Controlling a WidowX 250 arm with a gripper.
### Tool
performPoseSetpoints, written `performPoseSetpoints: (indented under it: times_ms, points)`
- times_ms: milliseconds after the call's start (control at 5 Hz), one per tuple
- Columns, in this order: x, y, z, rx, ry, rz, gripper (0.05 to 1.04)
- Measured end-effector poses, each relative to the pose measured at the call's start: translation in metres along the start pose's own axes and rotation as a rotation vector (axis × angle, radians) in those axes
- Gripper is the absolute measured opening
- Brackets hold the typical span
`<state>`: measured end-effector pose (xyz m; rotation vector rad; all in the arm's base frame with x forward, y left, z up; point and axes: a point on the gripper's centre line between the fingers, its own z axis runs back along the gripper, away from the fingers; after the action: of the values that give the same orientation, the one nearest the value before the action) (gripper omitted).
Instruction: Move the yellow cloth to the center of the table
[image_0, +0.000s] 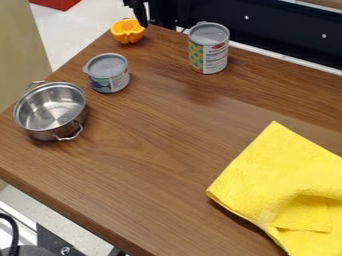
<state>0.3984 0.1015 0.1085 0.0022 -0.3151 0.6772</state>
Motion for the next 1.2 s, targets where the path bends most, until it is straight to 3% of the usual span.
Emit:
performPoseSetpoints:
  times_ms: [200,400,600,800,1000,1200]
  points:
    - [-0.009,0.003,-0.016,0.021,0.048,-0.001,0.997]
    - [-0.025,0.0,-0.019,0.05,0.1,-0.061,0.997]
    - [-0.051,-0.006,-0.016,0.062,0.168,-0.126,0.997]
    - [-0.072,-0.019,0.001,0.04,0.189,-0.171,0.966]
    - [-0.092,-0.026,0.009,-0.004,0.226,-0.2,0.709]
    - [-0.11,-0.035,0.014,0.001,0.264,-0.254,0.418]
